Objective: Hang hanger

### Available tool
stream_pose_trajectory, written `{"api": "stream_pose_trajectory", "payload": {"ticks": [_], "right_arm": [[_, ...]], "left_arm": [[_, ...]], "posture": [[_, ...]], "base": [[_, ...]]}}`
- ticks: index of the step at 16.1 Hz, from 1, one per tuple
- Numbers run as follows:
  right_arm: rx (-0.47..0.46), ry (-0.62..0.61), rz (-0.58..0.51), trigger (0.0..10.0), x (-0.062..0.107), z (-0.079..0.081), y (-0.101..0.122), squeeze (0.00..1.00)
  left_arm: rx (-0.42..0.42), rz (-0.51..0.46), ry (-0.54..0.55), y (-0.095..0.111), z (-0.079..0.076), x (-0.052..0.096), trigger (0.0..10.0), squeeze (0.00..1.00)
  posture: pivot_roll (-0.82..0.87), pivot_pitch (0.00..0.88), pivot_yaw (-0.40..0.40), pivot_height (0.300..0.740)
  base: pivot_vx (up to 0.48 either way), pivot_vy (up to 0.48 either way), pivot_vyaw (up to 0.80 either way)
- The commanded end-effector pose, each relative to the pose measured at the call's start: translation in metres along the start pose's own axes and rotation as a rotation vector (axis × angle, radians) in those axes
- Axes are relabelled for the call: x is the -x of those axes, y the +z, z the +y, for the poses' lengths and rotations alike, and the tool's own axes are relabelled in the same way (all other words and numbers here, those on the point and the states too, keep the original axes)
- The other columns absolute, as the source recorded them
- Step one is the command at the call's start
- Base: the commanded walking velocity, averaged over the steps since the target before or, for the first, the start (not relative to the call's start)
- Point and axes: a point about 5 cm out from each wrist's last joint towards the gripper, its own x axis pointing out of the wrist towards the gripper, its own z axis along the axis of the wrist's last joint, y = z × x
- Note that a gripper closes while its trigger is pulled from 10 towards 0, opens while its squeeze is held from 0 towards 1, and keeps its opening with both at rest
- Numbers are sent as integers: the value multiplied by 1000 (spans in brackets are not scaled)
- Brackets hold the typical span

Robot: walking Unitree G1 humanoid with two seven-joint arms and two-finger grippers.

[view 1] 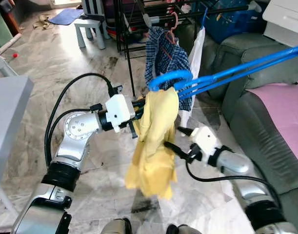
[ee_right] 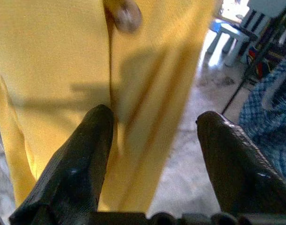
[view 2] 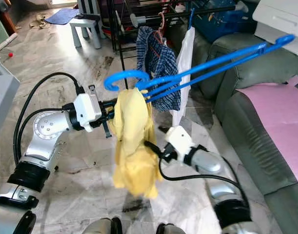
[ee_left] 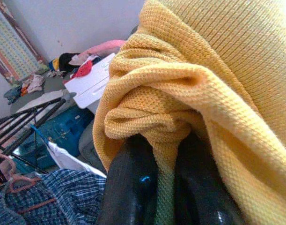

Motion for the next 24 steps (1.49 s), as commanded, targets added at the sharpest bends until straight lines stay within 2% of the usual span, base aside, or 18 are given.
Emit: {"api": "stream_pose_trajectory", "payload": {"ticks": [1,2,3,5,8,10,12,15,17,23,24], "right_arm": [[6,21,-5,0,-7,3,3,0],[18,24,-18,0,-9,5,6,0],[32,19,-20,10000,-8,5,8,0],[67,13,-7,10000,-3,3,8,0],[163,-37,18,10000,19,-11,14,0],[163,-41,14,10000,27,-15,19,0],[116,-15,6,10000,32,-15,21,0],[101,-5,4,10000,27,-15,21,0],[58,32,-9,10000,17,-11,23,0],[-58,123,-18,10000,-12,16,13,0],[-86,121,-8,7686,-14,18,7,0]], "left_arm": [[-10,-41,13,9,4,-3,0,0],[-18,-13,6,6,3,-1,0,0],[3,-6,24,4,4,0,0,0],[5,21,27,0,4,2,0,0],[13,82,56,-11,7,6,0,0],[25,90,69,-13,9,6,0,0],[21,81,64,-13,9,3,0,0],[14,48,51,-7,9,-2,0,0],[2,32,44,-1,10,-5,0,0],[-19,-2,61,12,19,-7,0,0],[-20,-10,62,14,20,-9,0,0]], "posture": [[-19,134,27,740],[-19,134,27,740],[-22,136,27,740],[-27,137,27,740],[-41,140,31,740],[-48,141,34,740],[-53,140,37,740],[-49,138,37,740],[-37,136,34,740],[-19,136,29,740],[-18,136,28,740]], "base": [[0,0,0],[0,0,0],[0,0,0],[0,0,0],[0,0,0],[0,0,0],[0,0,0],[0,0,0],[0,0,0],[0,0,0],[0,0,0]]}}
